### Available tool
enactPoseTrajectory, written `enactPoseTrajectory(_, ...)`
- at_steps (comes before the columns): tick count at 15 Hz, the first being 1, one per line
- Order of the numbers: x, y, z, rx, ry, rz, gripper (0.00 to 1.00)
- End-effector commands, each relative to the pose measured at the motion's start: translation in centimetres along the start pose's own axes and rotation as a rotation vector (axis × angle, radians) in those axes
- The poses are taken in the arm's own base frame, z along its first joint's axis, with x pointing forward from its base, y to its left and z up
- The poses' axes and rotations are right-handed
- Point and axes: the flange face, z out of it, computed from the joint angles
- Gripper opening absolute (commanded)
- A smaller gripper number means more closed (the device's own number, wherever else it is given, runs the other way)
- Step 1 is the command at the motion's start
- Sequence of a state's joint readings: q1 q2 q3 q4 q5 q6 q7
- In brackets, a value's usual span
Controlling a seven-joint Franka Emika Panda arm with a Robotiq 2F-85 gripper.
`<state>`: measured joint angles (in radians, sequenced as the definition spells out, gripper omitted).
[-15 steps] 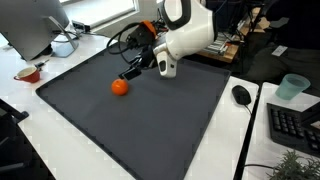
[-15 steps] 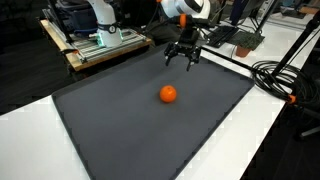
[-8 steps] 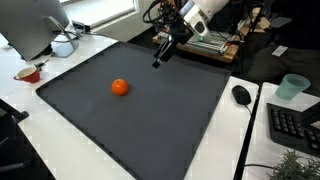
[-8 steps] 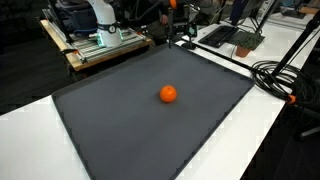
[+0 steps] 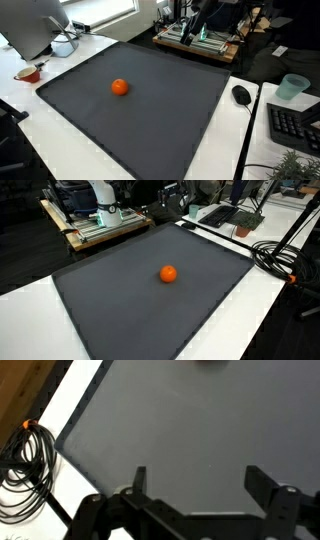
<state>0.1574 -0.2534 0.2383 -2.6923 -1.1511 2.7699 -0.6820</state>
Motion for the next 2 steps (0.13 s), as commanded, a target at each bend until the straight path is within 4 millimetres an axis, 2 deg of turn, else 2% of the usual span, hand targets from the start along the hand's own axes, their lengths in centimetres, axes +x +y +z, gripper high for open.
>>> enactPoseTrajectory(1,0.1,-1.4,-3.2,-0.057,0.026,-0.025,1.0)
enactPoseTrajectory(2,0.3,-0.4,-1.6,-0.029,0.012,-0.005,1.0)
